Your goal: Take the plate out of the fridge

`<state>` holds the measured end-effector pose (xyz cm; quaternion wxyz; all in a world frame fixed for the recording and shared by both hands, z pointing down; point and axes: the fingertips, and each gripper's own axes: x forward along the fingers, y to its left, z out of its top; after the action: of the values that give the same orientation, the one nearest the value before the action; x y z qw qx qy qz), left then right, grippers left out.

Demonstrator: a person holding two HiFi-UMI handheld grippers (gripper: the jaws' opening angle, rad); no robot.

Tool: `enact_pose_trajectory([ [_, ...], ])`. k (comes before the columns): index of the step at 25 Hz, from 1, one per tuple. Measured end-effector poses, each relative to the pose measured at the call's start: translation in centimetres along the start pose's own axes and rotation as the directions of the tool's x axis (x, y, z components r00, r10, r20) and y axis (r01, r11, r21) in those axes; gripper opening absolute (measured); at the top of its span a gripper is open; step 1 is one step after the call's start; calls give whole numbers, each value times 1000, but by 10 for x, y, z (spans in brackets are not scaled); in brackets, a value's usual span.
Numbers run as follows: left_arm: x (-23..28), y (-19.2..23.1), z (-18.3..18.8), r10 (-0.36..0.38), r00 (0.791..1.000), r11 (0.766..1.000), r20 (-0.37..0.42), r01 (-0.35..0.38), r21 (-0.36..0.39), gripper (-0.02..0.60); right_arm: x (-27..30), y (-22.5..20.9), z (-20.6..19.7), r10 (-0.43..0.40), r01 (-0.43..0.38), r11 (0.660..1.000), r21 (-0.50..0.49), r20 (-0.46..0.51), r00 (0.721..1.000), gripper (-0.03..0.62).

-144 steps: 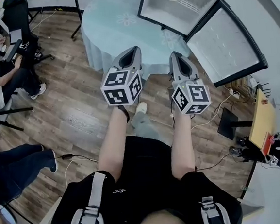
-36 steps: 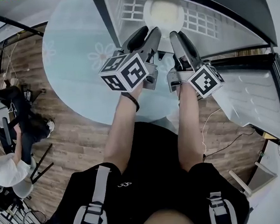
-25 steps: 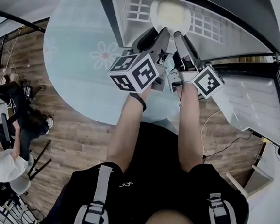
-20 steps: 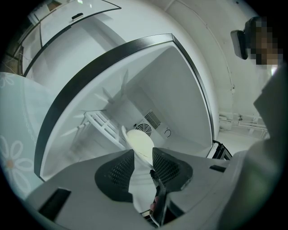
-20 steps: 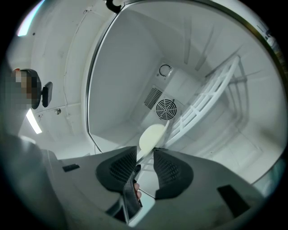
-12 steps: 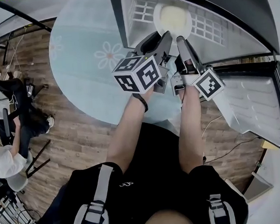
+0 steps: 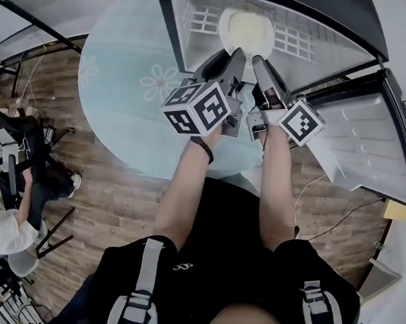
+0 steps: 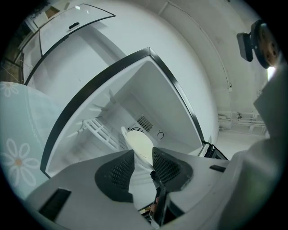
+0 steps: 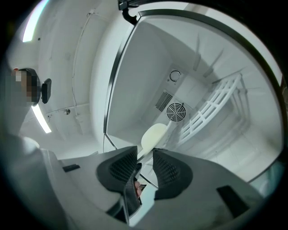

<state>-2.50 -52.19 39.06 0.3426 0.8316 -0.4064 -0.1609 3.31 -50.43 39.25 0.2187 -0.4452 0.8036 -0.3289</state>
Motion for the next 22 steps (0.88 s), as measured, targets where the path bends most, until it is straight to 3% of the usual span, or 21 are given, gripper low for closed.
enact_pose_trajectory([
  [10,-25,-35,-9,19,999,1000,35,-20,11,137,-35,21,6,62,-62,998,-3,-14,998,114],
  [22,-70,-59,-48,59,997,998,56,-58,-29,135,-92,32,-16,67,-66,998,24,-61,996,114],
])
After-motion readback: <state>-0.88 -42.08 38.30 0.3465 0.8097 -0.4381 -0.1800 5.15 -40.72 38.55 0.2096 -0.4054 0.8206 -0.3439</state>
